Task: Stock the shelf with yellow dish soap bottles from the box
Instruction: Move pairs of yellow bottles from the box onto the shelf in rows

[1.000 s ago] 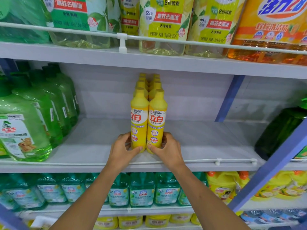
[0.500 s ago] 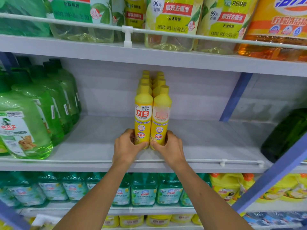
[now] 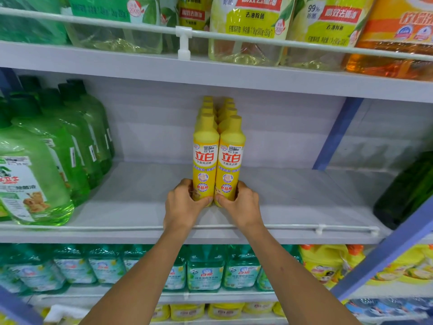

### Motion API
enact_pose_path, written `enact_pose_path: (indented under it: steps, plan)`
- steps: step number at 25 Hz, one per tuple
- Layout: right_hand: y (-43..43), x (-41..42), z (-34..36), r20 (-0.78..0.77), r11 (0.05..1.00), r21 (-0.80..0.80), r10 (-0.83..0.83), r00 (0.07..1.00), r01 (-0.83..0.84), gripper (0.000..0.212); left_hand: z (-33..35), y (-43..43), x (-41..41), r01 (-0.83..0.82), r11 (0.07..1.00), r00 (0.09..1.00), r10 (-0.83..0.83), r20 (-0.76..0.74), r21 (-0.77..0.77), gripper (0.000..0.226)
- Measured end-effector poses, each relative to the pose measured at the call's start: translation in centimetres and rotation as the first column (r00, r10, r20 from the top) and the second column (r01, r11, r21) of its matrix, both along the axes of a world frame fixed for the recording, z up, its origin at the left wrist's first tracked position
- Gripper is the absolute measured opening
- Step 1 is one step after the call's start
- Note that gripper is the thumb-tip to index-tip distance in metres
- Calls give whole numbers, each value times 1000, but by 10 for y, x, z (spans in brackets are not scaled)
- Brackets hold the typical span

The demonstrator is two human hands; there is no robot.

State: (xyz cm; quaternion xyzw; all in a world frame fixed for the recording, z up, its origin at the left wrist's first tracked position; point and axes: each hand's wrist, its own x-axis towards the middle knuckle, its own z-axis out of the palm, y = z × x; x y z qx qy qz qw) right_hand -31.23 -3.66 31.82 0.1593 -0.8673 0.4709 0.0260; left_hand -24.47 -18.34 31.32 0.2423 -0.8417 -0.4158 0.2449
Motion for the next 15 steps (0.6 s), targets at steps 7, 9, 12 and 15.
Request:
enact_pose_path:
  steps: [7,9,12,15]
  plan:
    - [1,2,2,-6,1000,22,1,1000,-1,50,-2,4,0,-35,997,999,35,9,-67,54]
    - [2,3,4,-14,999,33,9,1000,-9,51,-2,4,0,-37,996,999,38,11,-84,54]
    - [2,3,4,-13,999,43,16,1000,-15,52,-4,4,0,-33,995,999,35,15,-99,53]
    - [4,5,5,-10,998,57,20,1000,-19,51,-1,4,3,-7,998,1000,8,14,-67,64]
